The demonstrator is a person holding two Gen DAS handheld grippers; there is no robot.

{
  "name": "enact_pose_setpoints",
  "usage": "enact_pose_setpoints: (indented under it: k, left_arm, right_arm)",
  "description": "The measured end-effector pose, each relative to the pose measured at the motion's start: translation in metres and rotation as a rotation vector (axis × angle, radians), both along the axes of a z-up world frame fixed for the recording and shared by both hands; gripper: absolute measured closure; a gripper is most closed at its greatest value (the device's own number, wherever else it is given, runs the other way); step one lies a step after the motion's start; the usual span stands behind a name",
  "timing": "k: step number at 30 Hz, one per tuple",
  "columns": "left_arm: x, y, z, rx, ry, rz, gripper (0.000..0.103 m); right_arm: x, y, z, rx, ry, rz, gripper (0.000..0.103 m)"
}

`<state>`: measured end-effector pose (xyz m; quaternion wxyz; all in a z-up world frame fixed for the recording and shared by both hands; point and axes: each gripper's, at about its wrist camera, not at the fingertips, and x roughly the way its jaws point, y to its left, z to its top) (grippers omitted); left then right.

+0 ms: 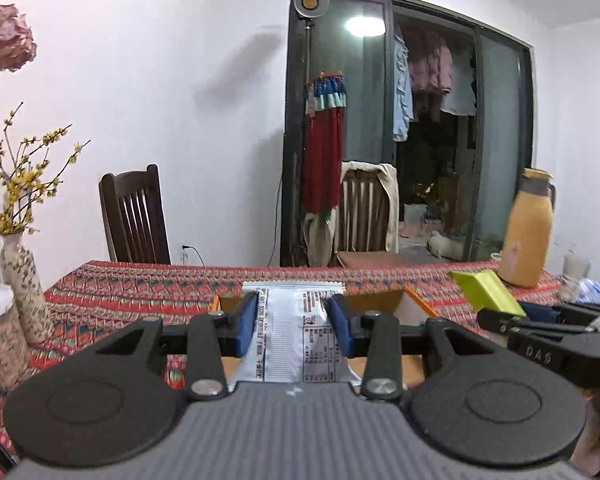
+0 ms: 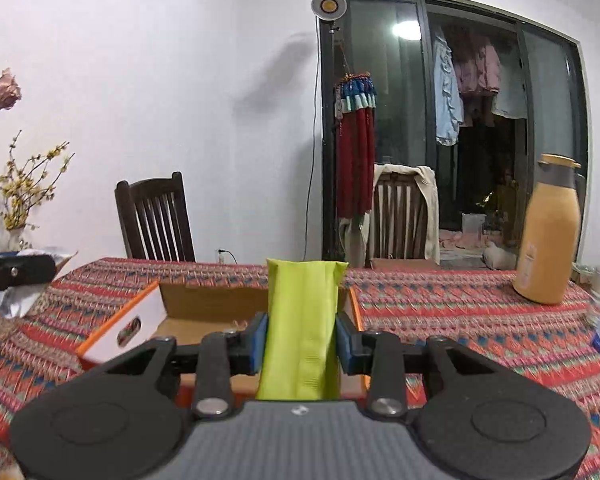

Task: Organize snacks
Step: 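Carry both packets over the orange box and open both grippers to drop them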

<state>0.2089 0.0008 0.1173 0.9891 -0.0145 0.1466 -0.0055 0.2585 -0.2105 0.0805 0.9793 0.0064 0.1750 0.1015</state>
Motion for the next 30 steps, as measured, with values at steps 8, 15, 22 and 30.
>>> enact_pose_setpoints:
  k: [8, 15, 22, 30]
  left_arm:
    - [0.079, 0.004, -0.004, -0.025, 0.053, 0.051, 0.062]
    - [0.126, 0.019, -0.045, -0.057, 0.141, 0.100, 0.062]
    - [0.140, 0.026, -0.074, -0.064, 0.193, 0.096, 0.062]
    - [0.125, 0.028, -0.069, -0.098, 0.142, 0.106, 0.008]
  right_arm:
    - [0.089, 0.024, -0.001, 0.015, 0.057, -0.031, 0.069]
    - [0.130, 0.035, -0.037, 0.013, 0.160, -0.015, 0.069]
    - [0.136, 0.034, -0.062, 0.017, 0.200, -0.008, 0.069]
    - [0.126, 0.030, -0.057, 0.013, 0.175, -0.030, 0.024]
